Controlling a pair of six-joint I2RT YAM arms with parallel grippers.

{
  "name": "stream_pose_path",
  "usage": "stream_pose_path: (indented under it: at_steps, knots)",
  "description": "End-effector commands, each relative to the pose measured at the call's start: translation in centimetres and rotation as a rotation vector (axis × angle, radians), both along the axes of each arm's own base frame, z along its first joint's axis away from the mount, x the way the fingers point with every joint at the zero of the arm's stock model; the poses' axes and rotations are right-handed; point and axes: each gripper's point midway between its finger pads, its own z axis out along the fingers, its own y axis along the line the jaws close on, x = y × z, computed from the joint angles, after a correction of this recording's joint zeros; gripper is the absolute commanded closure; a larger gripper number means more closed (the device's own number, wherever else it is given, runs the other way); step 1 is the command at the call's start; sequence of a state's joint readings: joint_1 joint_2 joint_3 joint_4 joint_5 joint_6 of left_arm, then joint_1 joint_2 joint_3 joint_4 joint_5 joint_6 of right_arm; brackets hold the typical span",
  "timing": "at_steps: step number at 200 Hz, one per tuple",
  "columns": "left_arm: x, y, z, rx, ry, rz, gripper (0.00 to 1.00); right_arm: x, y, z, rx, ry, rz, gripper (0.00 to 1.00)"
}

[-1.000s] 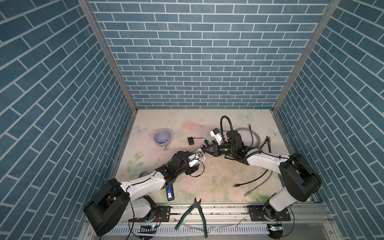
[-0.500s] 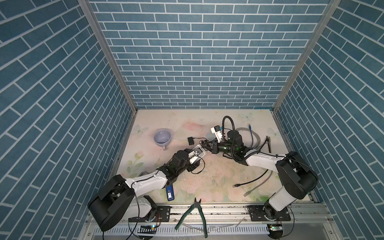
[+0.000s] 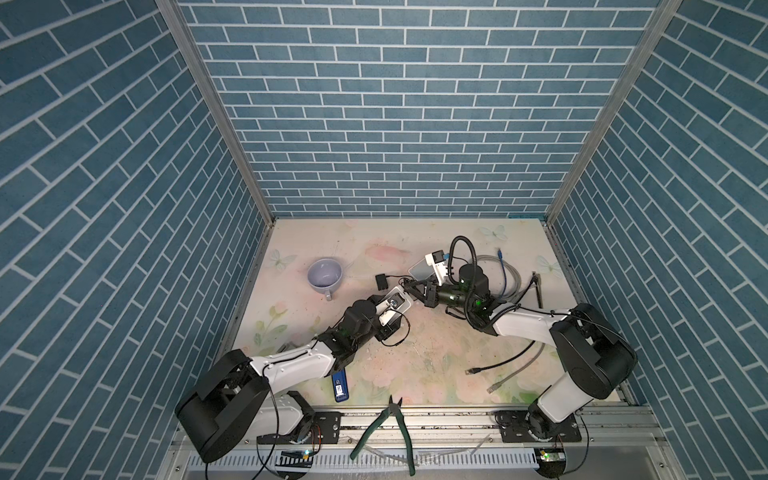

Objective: Insert the plug into the switch port
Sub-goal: 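Push the barrel plug further into the router with the right gripper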

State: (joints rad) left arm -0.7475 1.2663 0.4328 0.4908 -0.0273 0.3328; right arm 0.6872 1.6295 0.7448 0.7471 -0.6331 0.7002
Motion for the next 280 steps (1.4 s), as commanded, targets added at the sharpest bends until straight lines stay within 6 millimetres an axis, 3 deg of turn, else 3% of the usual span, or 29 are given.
stream_pose_path:
  at_steps: [1, 31, 60, 117, 147, 169, 204, 250, 257, 280]
  knots:
    - [-3.4, -4.1, 22.8, -0.524, -0.579, -0.252, 0.54, -9.2, 0.6, -9.1, -0.209, 0.267, 0.276, 0.96]
    - [-3.8, -3.6, 23.4, -0.527, -0.593, -0.25, 0.55, -10.0, 0.1, -9.9, -0.223, 0.236, 0.313, 0.96]
    - [-4.0, -3.5, 23.6, -0.53, -0.599, -0.252, 0.55, -11.0, 0.3, -9.3, -0.173, 0.198, 0.382, 0.96]
    - [-4.3, -3.5, 24.3, -0.548, -0.617, -0.266, 0.55, -12.2, -0.4, -10.4, -0.247, 0.193, 0.435, 0.96]
    - [-4.0, -3.9, 23.1, -0.515, -0.575, -0.27, 0.56, -11.5, -0.1, -9.6, -0.239, 0.17, 0.406, 0.94]
    - [-3.2, -4.1, 20.8, -0.459, -0.486, -0.241, 0.55, -10.1, 0.1, -9.1, -0.257, 0.15, 0.336, 0.93]
    - [-1.9, -3.8, 14.3, -0.329, -0.219, -0.155, 0.54, -8.0, -0.3, -7.9, -0.291, 0.111, 0.246, 0.86]
    - [-2.5, -2.0, 7.4, -0.252, 0.019, -0.056, 0.52, -5.7, -1.9, -5.9, -0.303, 0.086, 0.157, 0.74]
    - [-2.6, -1.6, 6.3, -0.232, 0.058, -0.036, 0.52, -5.5, -2.3, -5.5, -0.302, 0.081, 0.148, 0.67]
    - [-2.8, -0.6, 3.9, -0.174, 0.157, 0.024, 0.52, -4.8, -3.8, -4.5, -0.316, 0.055, 0.124, 0.62]
